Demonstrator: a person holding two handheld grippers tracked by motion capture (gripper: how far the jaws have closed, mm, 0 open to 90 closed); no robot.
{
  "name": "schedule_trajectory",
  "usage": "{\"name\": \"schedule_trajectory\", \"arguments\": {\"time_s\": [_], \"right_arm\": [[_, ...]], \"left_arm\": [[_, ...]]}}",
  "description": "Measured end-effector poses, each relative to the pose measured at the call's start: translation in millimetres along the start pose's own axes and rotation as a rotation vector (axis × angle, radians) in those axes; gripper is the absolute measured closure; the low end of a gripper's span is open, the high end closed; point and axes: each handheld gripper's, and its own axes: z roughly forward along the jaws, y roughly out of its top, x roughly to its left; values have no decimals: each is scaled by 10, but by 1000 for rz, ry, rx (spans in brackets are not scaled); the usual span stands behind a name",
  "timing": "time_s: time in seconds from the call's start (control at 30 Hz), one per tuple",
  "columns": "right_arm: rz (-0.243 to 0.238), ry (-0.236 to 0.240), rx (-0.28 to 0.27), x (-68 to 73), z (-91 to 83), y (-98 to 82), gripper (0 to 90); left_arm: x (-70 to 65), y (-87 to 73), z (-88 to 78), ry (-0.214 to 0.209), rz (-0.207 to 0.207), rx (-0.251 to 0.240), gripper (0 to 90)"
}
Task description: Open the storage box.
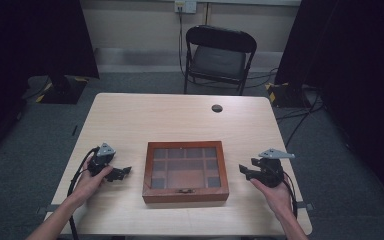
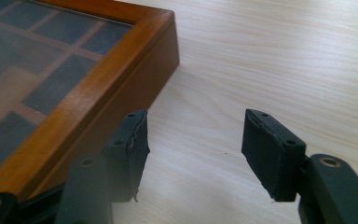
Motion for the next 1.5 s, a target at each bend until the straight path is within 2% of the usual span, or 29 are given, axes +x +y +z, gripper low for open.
{"name": "schedule_trajectory", "arguments": {"time_s": [0.03, 0.1, 0.3, 0.47, 0.53, 0.83, 0.87, 0.93, 1.07, 1.1, 1.27, 1.5], "right_arm": [[6, 29, -12, 24, -28, 26, 435], [7, 41, -17, 38, -40, 34, 444], [6, 124, -42, 134, -104, 93, 482], [-22, 195, -41, 238, -137, 145, 535], [-29, 202, -42, 262, -138, 152, 539], [-81, 293, -30, 491, -115, 208, 598], [-92, 313, -28, 552, -106, 223, 611], [-95, 322, -27, 573, -104, 228, 616], [-125, 361, -19, 704, -83, 254, 652], [-139, 384, -13, 766, -64, 262, 673], [-167, 422, 0, 893, -23, 277, 698], [-184, 476, 20, 1060, 55, 328, 741]], "left_arm": [[0, 0, 0, 0, 0, 0, 61], [0, 0, 0, 0, 0, 0, 61], [0, 0, 0, 0, -1, 0, 61], [0, 0, 0, 0, 0, 0, 61], [0, 0, 0, 0, 0, 0, 61], [0, 0, 0, 0, 0, 0, 61], [0, 0, 0, 0, 0, 0, 61], [0, 0, 0, 0, 0, 0, 61], [0, 0, 0, 0, 0, 0, 61], [0, 0, 0, 0, 0, 0, 61], [0, 0, 0, 0, 0, 0, 61], [0, 0, 0, 0, 1, 0, 61]]}}
